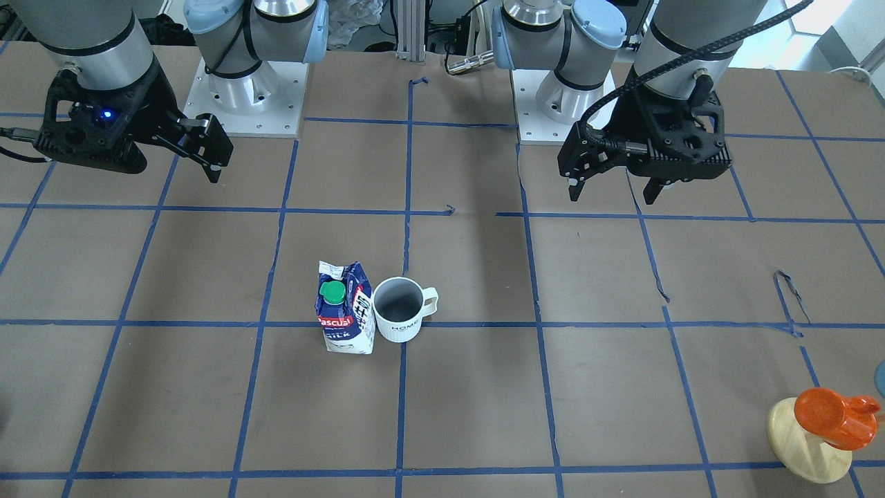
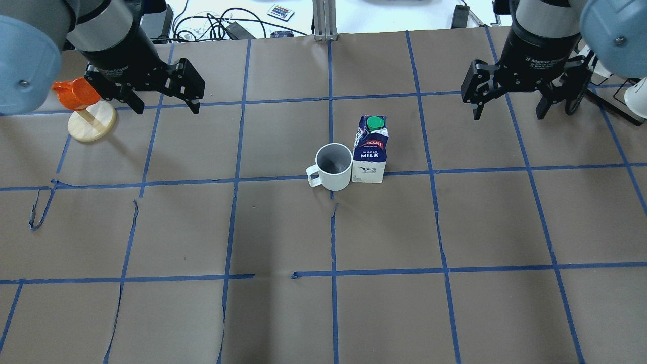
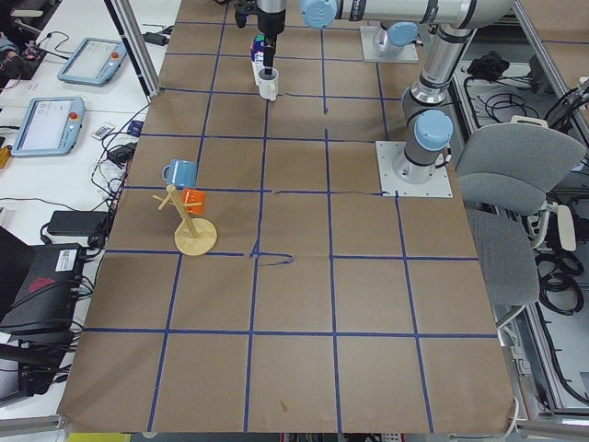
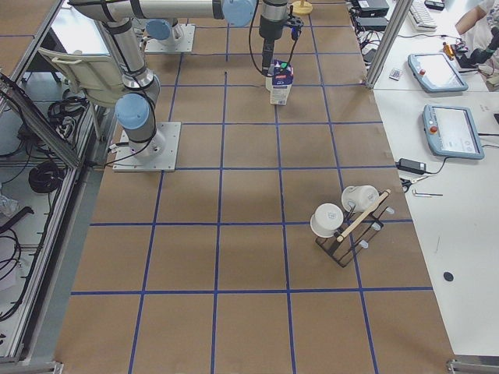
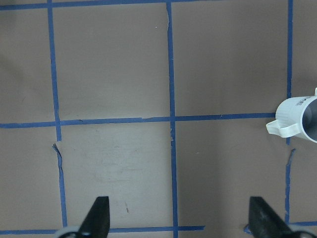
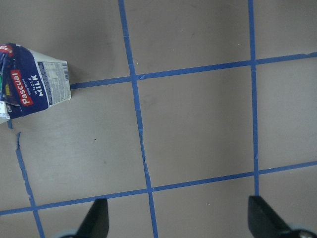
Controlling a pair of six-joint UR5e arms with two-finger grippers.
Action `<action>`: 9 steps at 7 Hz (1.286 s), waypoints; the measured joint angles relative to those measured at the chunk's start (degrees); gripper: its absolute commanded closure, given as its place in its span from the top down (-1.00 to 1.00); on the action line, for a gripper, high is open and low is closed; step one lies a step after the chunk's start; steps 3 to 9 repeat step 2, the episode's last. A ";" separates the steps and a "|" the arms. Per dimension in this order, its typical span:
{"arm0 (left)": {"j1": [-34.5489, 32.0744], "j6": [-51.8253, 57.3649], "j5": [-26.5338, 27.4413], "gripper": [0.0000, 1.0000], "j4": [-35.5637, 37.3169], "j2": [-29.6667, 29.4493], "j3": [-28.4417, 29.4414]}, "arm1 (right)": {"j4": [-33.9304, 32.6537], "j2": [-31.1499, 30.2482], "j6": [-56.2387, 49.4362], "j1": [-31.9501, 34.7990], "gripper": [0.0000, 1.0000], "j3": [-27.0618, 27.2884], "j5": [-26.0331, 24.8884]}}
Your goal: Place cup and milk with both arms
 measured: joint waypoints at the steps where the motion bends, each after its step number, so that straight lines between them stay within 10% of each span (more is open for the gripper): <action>1: -0.02 0.00 0.01 1.00 0.00 0.00 -0.03 | 0.16 -0.15 -0.34 0.04 1.00 -0.02 0.70; 9: -0.03 0.00 0.02 1.00 0.00 0.00 -0.03 | 0.19 -0.22 -0.82 0.07 1.00 -0.14 1.16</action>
